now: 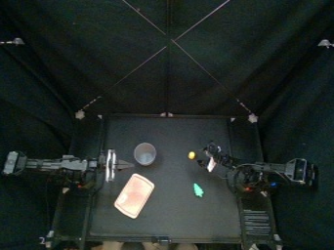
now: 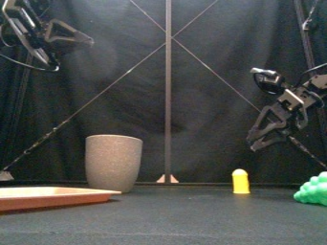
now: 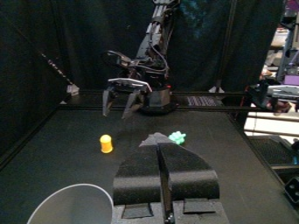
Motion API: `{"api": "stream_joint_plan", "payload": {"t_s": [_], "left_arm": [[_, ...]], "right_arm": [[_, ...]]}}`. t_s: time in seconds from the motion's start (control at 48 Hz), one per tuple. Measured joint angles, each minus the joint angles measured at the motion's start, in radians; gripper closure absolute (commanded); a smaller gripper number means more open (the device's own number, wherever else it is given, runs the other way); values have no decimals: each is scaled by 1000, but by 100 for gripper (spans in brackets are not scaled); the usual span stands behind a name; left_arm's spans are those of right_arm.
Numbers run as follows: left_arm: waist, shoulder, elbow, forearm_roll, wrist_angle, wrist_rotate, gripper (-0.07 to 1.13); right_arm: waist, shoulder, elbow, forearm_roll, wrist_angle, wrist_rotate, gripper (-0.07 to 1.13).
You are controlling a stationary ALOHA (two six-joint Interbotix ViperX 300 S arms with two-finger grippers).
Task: Pick the yellow can then place it on the pink plate
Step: Pick the yellow can
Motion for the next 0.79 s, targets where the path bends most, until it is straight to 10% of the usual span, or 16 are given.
{"api": "stream_joint_plan", "payload": {"t_s": [0.792], "left_arm": [[5,0,18,-2,-5,0,107]], "right_arm": [[-81,370,-192,-64,87,3,8]]}}
